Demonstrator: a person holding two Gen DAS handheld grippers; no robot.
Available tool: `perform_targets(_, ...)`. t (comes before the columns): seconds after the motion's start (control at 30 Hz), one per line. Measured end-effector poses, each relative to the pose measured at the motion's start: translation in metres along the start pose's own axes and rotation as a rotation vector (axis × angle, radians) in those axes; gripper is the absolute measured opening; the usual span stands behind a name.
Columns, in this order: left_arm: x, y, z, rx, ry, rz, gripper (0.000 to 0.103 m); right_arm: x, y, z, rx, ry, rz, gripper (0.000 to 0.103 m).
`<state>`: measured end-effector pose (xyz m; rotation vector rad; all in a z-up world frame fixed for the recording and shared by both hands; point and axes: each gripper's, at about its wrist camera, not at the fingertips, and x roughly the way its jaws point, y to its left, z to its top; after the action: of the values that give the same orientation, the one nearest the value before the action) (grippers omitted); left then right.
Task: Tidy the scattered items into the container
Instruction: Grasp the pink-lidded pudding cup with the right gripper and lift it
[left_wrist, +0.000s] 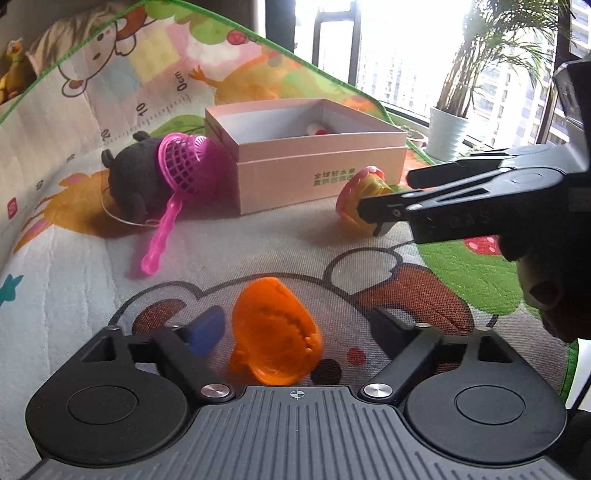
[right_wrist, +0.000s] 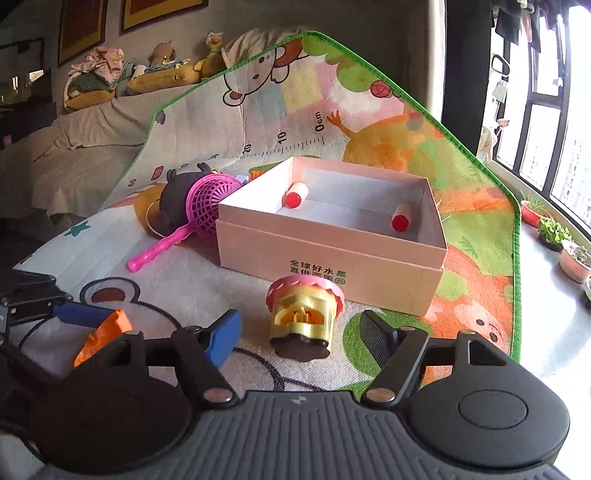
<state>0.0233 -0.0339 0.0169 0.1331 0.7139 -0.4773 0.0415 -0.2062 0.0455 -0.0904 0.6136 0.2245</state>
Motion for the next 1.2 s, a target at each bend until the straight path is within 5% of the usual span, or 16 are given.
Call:
perform_targets(0.2,0.006,0.001,-0.006,-0.032,-0.010,-0.006,0.099,0.035,-0.007,0.016,0.042,0.096,0.035,0.070)
perform_targets(0.27,0.005,0.002,-0.007,-0.045,-0.021,-0.020,0.101,0.040,-0.009,0.016,0.057,0.112,0.034,0.055)
perform_targets(0.8,0.008,-0.004,-0.010,-0.018,-0.020,0.004,0.103,-0.033,-0.005,-0.035,-0.039,-0.023,0.000,0.056)
perform_targets(1.07,0.008,-0.003,-0.009,-0.013,-0.007,-0.002,0.103,-0.025,0.001,-0.042,-0.049,-0.017,0.000,0.056)
perform_targets(1.2,0.006,0.001,-0.007,-0.050,-0.010,-0.010,0.103,-0.028,0.002,-0.044,-0.044,-0.045,-0.013,0.064)
